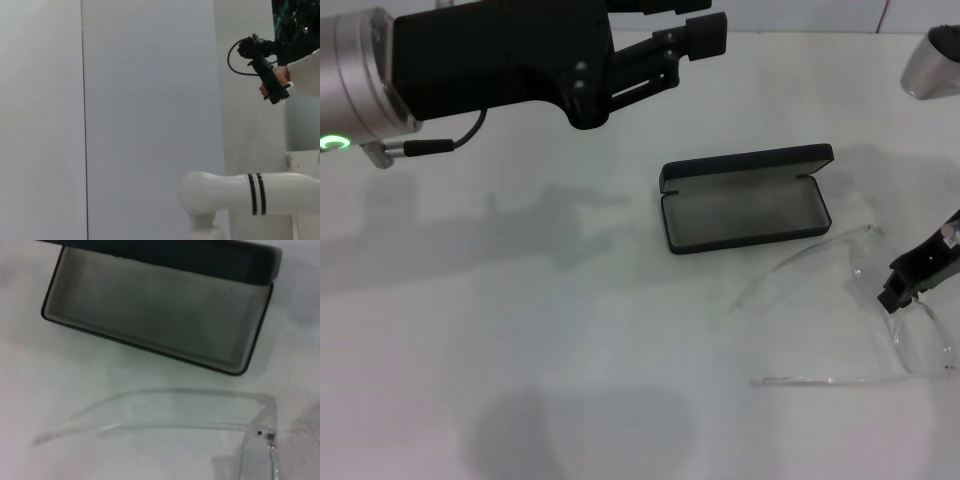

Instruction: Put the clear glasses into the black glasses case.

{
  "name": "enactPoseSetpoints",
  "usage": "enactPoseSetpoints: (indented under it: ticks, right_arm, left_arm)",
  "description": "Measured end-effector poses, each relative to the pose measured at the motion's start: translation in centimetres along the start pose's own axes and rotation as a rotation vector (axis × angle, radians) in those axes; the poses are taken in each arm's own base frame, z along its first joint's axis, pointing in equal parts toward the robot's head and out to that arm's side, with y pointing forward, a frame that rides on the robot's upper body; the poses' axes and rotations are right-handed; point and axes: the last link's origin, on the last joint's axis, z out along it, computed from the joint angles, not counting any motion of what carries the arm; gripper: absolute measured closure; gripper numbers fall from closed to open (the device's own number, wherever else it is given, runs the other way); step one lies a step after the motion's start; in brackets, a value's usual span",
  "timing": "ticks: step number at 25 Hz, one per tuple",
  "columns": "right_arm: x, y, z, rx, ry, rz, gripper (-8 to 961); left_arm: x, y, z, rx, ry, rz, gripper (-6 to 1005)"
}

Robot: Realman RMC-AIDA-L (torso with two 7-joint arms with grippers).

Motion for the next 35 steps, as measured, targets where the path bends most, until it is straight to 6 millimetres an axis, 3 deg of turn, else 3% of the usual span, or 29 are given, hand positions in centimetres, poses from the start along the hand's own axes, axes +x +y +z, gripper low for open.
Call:
enactPoseSetpoints:
  ticks: [6,12,15,22,28,35]
  right_arm:
    - [1.4,-0.3,-0.8,0.021,-0.052,-0.019,834]
    - [4.4,0.6,-3.8,-0.034,-0.189,-0.074,834]
    - [5.9,1.9,-5.9,-0.056,-0.328,-0.220,834]
    - [9.3,4.9,-7.1,-0.187,-0.605,-0.611,834]
    - [9.6,4.3,-7.3,-0.295,-0.872,-0.698,835]
    - [7.4,4.0,-6.2,-0.406,-0.970,-0.744,835]
  left_arm:
    - [0.2,0.1,-0.2,-0.002,0.017,-0.002,675]
    - [0.3,0.2,-0.2,-0.003,0.028,-0.012,674]
    - [0.3,0.2,-0.2,-0.004,0.029,-0.030,675]
    - [1.2,1.0,-0.1,-0.090,0.059,-0.105,675]
    - [1.7,2.5,1.0,-0.299,0.067,-0.126,674]
    - [0.8,2.3,2.4,-0.383,0.074,-0.205,843]
